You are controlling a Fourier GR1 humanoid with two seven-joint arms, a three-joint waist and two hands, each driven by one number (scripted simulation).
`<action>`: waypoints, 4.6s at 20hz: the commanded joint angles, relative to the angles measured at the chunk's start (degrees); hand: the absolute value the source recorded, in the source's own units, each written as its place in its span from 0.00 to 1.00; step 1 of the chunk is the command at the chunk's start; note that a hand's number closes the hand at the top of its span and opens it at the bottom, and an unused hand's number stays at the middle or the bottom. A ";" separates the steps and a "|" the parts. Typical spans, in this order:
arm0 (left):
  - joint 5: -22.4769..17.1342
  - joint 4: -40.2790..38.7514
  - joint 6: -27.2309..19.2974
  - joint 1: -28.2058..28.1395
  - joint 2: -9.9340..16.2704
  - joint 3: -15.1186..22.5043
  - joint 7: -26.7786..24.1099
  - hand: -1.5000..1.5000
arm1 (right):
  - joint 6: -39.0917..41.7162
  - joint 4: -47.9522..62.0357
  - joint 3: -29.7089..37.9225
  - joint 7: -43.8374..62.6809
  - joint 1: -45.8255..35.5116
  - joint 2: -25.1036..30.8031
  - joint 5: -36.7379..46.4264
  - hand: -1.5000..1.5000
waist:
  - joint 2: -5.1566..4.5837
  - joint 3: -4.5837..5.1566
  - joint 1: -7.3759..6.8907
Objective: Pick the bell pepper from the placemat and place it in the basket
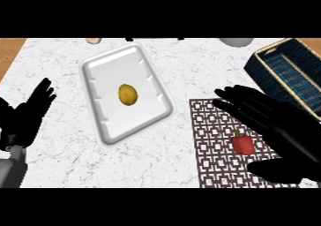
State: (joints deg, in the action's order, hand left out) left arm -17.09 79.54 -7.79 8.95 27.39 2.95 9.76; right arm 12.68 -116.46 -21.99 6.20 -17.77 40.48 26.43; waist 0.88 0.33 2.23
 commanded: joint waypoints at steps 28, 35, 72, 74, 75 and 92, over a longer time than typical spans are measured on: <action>4.44 -2.40 3.84 3.00 -4.05 -2.39 -0.40 0.50 | 34.66 -3.91 34.02 -7.08 14.78 -0.84 -12.07 0.00 | -0.91 -0.40 -2.10; 3.74 -0.64 5.32 0.98 -4.43 -3.80 0.21 0.50 | 19.92 4.40 25.38 -21.44 19.31 -8.51 4.74 0.00 | -0.96 -0.41 -2.52; 12.62 -0.88 8.25 3.10 -11.67 -9.70 1.47 0.50 | 12.95 30.07 19.17 -37.57 13.08 -17.34 24.08 0.00 | -0.85 -0.33 -2.12; 10.10 4.15 11.50 -2.26 -9.40 -11.48 2.63 0.50 | 5.69 38.58 19.09 -40.67 11.71 -17.49 27.97 0.00 | -0.86 -0.35 -2.55; 12.90 -0.85 8.97 4.42 -10.69 -10.51 4.08 0.50 | 8.12 31.53 20.03 -39.67 15.84 -16.81 26.76 0.00 | -0.86 -0.33 -2.00; 13.56 0.98 11.23 2.18 -11.96 -12.21 3.97 0.50 | -6.55 46.15 14.79 -40.81 11.50 -21.84 41.22 1.00 | -0.89 -0.34 -2.27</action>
State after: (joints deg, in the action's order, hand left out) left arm -4.26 81.01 3.26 11.78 15.72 -9.06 14.13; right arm 10.28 -73.38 -5.80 -34.20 -7.24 20.43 64.76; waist 0.26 0.39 -0.07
